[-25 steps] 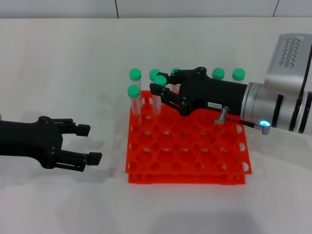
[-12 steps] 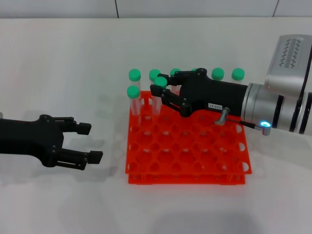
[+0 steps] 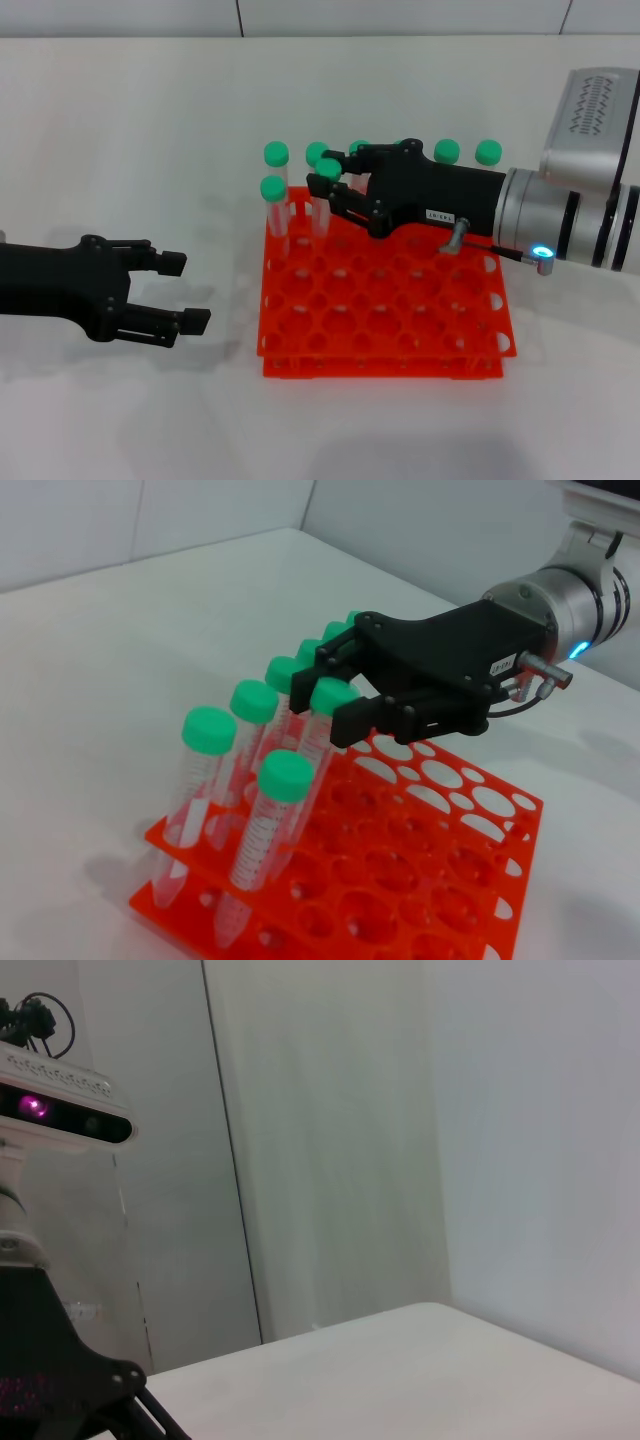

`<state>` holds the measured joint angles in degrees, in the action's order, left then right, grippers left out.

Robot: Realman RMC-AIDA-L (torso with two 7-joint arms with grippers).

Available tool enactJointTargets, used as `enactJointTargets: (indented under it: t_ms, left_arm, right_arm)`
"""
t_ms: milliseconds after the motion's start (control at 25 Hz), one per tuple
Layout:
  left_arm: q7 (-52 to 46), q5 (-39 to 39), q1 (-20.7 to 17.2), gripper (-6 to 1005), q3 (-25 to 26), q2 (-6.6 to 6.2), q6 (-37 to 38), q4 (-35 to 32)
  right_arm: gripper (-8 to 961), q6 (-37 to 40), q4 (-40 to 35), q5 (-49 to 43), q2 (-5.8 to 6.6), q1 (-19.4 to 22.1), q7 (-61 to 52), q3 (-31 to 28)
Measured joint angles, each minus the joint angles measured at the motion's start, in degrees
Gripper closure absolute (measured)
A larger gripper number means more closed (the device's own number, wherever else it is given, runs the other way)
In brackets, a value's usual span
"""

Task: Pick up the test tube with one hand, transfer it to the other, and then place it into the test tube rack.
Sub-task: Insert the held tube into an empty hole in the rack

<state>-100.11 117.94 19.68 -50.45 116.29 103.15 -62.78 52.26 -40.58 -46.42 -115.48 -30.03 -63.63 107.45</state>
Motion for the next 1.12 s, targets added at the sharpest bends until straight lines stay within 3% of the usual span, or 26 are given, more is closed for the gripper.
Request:
enactJointTargets:
  t_ms: [480, 600, 960, 1120]
  left_arm:
    - [0.0, 0.0, 0.3, 112, 0.0, -0.02, -0.1, 0.0]
    - [0.0, 0.0, 0.4, 112, 0.0, -0.02, -0.2, 0.0]
    - [0.7, -0.3, 0.3, 112, 1.6, 0.14, 0.0, 0.0]
    - [1.4, -0.6, 0.0, 112, 2.2, 0.32, 0.1, 0.0]
  right_arm:
    - [622, 1.1, 0.3, 0.1, 0.02, -0.2, -0.1, -0.3]
    - [462, 2.0, 0.0, 0.1, 0.06, 0.0, 0.0, -0.5]
    - [372, 8.4, -0.7, -0.1, 0.73, 2.5, -0.2, -4.5]
    - [365, 10.5, -3.3, -3.9, 1.83, 4.7, -2.2, -8.0]
